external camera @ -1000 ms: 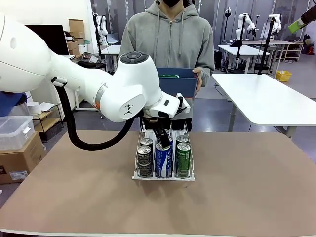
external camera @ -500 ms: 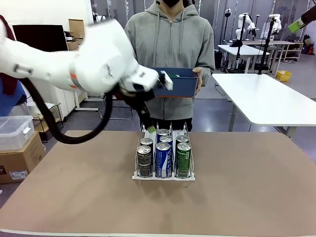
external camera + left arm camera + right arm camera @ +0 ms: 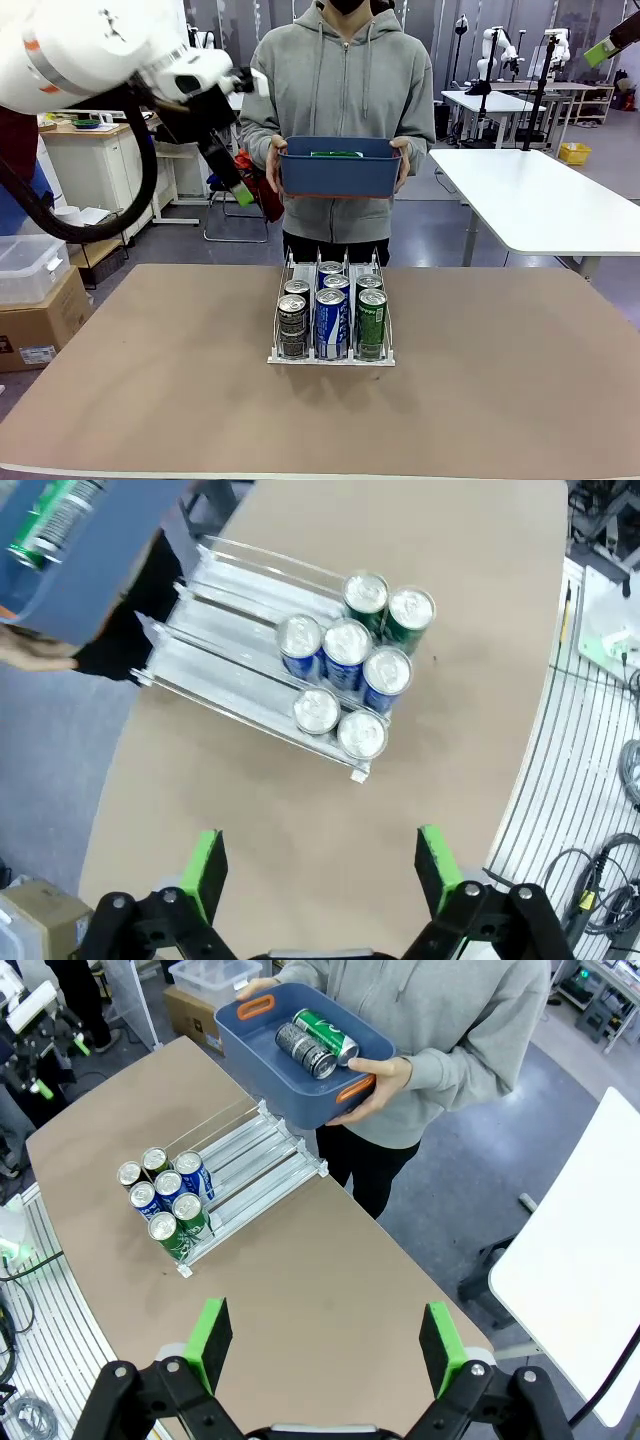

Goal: Fill the beverage cans into the dispenser.
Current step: Pick up the Sprite handed by the human.

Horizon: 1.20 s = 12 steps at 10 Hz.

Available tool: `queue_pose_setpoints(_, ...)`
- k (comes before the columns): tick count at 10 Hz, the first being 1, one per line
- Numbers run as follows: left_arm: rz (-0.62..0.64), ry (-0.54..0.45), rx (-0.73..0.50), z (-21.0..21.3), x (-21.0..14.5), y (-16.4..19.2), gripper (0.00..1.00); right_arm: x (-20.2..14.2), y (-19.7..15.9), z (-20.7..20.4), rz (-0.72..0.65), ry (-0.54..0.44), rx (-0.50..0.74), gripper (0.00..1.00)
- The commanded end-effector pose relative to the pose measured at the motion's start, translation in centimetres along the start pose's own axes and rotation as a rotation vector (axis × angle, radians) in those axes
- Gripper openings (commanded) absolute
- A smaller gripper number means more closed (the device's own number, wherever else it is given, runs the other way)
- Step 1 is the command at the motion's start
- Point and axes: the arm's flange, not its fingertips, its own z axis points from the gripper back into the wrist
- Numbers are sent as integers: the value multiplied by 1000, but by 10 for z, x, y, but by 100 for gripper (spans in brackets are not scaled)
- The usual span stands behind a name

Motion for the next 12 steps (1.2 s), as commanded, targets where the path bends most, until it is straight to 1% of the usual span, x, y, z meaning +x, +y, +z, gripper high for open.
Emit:
queue_pose_setpoints(1, -19, -100, 21, 20, 3, 6, 100, -1, 1, 0, -1, 1, 2, 100)
queue_pose_setpoints(3, -5, -179, 48, 46, 6, 8, 100, -1, 1, 0, -1, 1, 2, 100)
queue_pose_setpoints(5, -6, -213, 77, 63, 8, 10, 100, -1, 1, 0, -1, 1, 2, 100)
queue_pose_setpoints(6, -17, -239, 94, 65, 10, 6, 100, -1, 1, 0, -1, 1, 2, 100)
queue_pose_setpoints(7, 14, -177, 78, 65, 16, 6, 100, -1, 1, 0, -1, 1, 2, 100)
queue_pose_setpoints(12, 14, -177, 78, 65, 16, 6, 100, -1, 1, 0, -1, 1, 2, 100)
